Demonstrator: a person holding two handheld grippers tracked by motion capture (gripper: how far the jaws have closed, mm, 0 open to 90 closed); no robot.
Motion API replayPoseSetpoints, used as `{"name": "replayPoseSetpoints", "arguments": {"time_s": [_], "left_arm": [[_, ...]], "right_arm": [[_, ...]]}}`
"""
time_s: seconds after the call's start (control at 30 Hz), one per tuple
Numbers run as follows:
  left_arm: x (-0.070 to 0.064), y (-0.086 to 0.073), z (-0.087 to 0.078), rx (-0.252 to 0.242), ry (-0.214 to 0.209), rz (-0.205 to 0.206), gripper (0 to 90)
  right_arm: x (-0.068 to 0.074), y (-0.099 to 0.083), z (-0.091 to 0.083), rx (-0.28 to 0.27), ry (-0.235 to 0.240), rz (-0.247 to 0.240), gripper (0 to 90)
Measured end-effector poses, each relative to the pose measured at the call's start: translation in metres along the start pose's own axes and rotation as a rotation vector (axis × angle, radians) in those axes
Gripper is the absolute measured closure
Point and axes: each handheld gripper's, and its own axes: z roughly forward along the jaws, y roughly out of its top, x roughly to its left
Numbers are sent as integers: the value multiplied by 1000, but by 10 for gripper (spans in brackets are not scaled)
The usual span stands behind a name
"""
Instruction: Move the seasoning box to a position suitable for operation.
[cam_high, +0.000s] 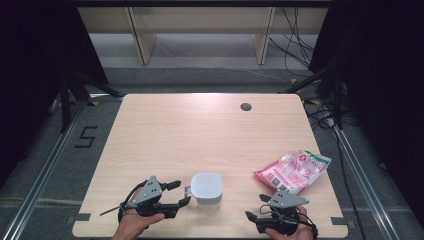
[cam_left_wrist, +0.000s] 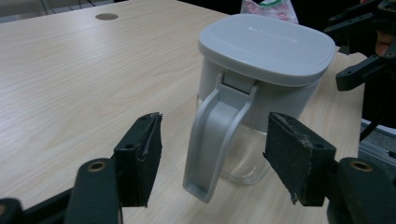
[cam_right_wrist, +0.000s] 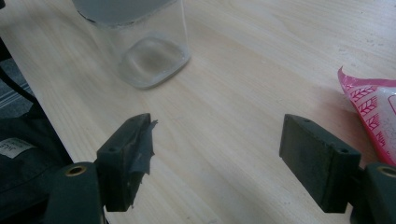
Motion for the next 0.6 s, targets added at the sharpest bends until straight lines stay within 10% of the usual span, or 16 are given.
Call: {"name": "replayPoseSetpoints", "arguments": {"time_s": [0.6], "left_arm": [[-6,-5,4,19,-60,67,625]], "right_arm": [[3,3,-1,-20,12,-12,276]]}}
